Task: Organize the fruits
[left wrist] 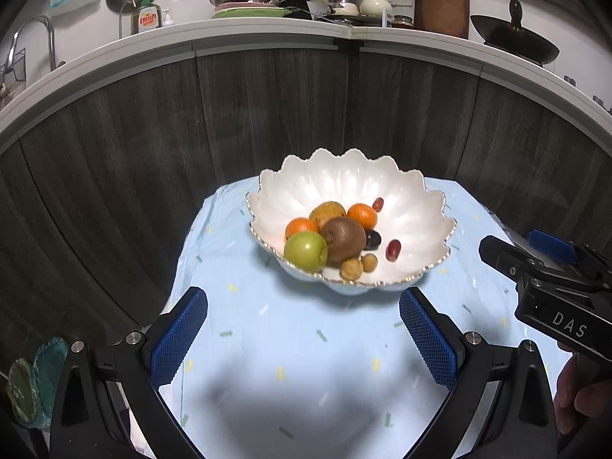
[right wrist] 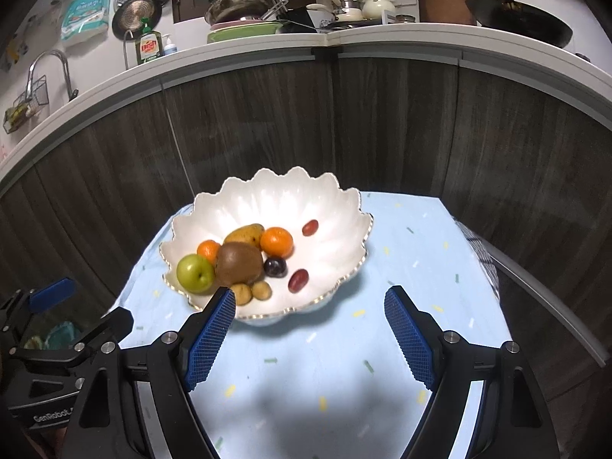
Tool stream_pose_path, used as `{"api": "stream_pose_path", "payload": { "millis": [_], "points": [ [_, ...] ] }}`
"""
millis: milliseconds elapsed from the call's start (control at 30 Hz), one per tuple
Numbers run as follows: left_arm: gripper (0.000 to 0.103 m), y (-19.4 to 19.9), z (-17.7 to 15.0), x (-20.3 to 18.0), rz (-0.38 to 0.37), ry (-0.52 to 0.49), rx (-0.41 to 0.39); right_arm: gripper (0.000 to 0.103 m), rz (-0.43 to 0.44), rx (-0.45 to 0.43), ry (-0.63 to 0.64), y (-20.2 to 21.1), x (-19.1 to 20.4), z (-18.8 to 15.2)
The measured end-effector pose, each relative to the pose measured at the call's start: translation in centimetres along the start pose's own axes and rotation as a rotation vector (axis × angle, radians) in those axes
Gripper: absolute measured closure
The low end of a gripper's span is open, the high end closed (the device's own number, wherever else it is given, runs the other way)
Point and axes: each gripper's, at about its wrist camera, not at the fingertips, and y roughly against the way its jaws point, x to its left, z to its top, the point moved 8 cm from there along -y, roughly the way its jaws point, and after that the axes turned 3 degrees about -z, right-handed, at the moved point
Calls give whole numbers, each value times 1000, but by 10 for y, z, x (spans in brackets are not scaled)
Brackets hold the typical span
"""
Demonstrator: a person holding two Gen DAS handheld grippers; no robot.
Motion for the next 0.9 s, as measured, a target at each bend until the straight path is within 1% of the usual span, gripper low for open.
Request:
{"api": "stream_pose_path", "payload": {
  "millis": [533, 667, 900],
  "points": [
    [1, 45, -38, -10, -10, 0, 19, 22, -26, -24, -10, 52, -5, -37],
    [1, 58, -47, -10, -5, 18, 34, 22, -29, -32, 13, 68, -3, -43],
    [1, 82, -60, -9, -1, 43, 48, 22, -3, -28, 9, 98, 2, -54]
  ]
}}
